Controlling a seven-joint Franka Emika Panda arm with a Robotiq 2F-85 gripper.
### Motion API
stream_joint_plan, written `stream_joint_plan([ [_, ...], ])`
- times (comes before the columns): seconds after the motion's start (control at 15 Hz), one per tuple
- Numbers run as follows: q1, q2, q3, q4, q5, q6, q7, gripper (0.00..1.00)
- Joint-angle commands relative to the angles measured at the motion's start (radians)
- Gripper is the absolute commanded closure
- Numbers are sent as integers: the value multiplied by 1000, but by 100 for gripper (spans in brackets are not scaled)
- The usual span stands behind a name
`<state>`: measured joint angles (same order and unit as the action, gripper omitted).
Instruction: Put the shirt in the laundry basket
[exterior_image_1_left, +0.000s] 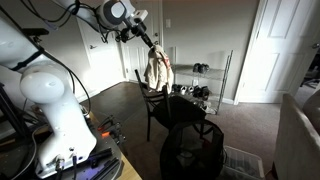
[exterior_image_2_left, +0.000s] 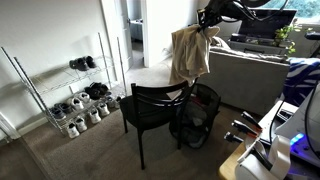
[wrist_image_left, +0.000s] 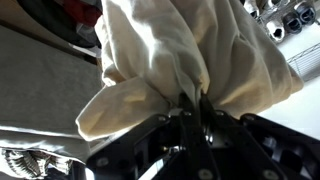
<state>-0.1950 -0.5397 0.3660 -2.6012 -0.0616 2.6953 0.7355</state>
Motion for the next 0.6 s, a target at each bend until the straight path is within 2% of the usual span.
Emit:
stream_joint_plan([
  [0.0, -41, 65, -4, 78, 9, -40, 144, 97],
  [0.27, -63, 126, -54, 182, 3, -109, 289, 97],
  [0.53, -114, 179, -82, 259, -58, -137, 486, 97],
])
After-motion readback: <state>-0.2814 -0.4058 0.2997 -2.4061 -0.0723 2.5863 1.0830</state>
